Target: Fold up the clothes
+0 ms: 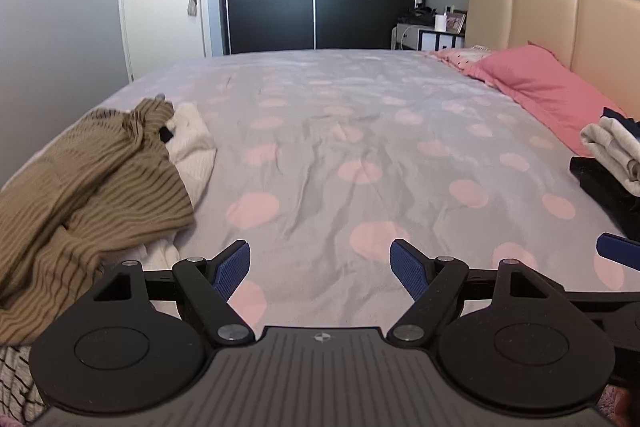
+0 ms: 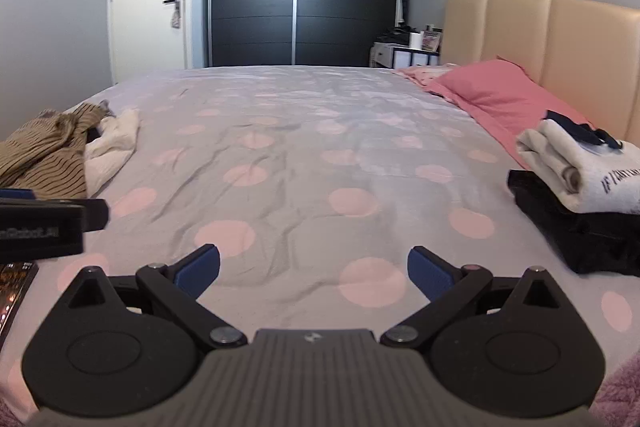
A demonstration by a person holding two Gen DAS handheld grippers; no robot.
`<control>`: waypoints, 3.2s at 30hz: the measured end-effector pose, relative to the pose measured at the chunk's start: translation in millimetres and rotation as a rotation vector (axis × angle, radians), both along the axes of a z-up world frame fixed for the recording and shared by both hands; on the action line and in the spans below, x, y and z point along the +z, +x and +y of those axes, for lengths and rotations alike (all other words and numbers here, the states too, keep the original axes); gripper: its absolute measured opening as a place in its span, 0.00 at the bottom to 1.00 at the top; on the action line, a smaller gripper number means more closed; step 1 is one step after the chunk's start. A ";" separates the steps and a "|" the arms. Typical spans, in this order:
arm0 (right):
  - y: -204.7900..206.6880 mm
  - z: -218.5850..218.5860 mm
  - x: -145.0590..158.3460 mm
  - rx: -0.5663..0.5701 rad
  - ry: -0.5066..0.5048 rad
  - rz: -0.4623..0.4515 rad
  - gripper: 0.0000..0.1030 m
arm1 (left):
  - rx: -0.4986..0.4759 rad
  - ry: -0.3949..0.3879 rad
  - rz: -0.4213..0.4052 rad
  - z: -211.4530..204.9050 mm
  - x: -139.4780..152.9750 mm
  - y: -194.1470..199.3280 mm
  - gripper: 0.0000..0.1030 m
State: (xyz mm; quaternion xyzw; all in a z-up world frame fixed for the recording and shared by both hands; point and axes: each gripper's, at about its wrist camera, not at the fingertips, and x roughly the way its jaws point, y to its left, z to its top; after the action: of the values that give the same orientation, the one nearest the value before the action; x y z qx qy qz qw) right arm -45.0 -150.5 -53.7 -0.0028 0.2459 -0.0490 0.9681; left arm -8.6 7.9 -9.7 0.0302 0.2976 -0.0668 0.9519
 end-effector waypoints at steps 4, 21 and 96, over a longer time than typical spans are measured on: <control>6.8 6.4 -1.2 0.031 -0.011 -0.004 0.98 | 0.016 0.000 0.018 1.8 -4.3 5.6 0.74; 5.3 9.2 4.0 0.036 -0.019 -0.012 0.98 | 0.031 -0.026 0.036 7.4 -1.7 6.2 0.74; 2.0 15.6 4.0 0.045 -0.003 0.008 0.98 | 0.039 -0.008 0.052 4.0 3.2 0.9 0.74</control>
State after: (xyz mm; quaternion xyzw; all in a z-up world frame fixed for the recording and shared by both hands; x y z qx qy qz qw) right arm -43.0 -134.9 -49.7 -0.0101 0.2495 -0.0275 0.9679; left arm -7.7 11.9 -6.5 0.0188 0.3224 -0.0503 0.9451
